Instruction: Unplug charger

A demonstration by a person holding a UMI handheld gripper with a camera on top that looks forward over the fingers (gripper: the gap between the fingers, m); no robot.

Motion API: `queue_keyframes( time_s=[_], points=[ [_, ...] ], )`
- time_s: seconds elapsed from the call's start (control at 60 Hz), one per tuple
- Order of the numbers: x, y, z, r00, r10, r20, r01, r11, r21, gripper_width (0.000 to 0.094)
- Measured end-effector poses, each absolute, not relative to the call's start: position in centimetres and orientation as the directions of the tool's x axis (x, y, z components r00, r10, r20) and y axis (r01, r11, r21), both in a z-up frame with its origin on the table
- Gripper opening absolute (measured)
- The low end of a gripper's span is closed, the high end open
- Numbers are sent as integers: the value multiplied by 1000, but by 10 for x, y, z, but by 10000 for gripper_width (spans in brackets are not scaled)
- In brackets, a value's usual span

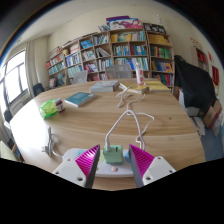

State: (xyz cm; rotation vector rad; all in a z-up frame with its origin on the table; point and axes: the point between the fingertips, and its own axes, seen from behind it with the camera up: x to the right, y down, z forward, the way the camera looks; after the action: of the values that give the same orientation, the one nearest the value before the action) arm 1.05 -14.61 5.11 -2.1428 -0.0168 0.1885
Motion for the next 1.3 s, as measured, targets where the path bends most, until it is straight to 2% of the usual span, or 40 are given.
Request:
queue_keyframes(
  time_s=[0.033, 0.1, 0.133, 0.283, 0.4, 0.45, 0.567, 0.633, 0.7, 0.783, 0.9, 0.917, 1.017, 1.217, 1.267, 1.3],
  points=[
    [12, -147, 48, 985, 107, -133, -51, -563, -825, 500],
    [9, -152, 38, 986, 118, -115, -26, -573, -819, 426],
    [11, -151, 31, 989, 110, -100, -19, -573, -819, 354],
    [14, -151, 33, 990, 103, -96, -14, -606, -795, 284],
    [14, -150, 34, 990, 95, -100, -16, -638, -770, 273],
    [18, -140, 62, 992, 80, -98, -33, -583, -812, 272],
    [28, -111, 161, 997, 65, -43, -12, -412, -911, 272],
    [47, -102, 206, 998, 46, -33, -15, -355, -935, 272],
    [68, -97, 216, 1000, 11, 23, 25, -347, -937, 271],
    [97, -107, 185, 998, 3, 64, 59, -432, -900, 273],
    [132, -146, 102, 996, -31, 84, 45, -636, -770, 297],
    [134, -147, 79, 995, -35, 89, 44, -656, -754, 297],
    [148, -185, 41, 995, -57, 83, 9, -772, -635, 319],
    [152, -188, 13, 991, -23, 130, 55, -823, -565, 377],
    [144, -184, 13, 993, 12, 115, 75, -821, -566, 454],
    [141, -185, 19, 994, 27, 108, 83, -827, -556, 550]
  ],
)
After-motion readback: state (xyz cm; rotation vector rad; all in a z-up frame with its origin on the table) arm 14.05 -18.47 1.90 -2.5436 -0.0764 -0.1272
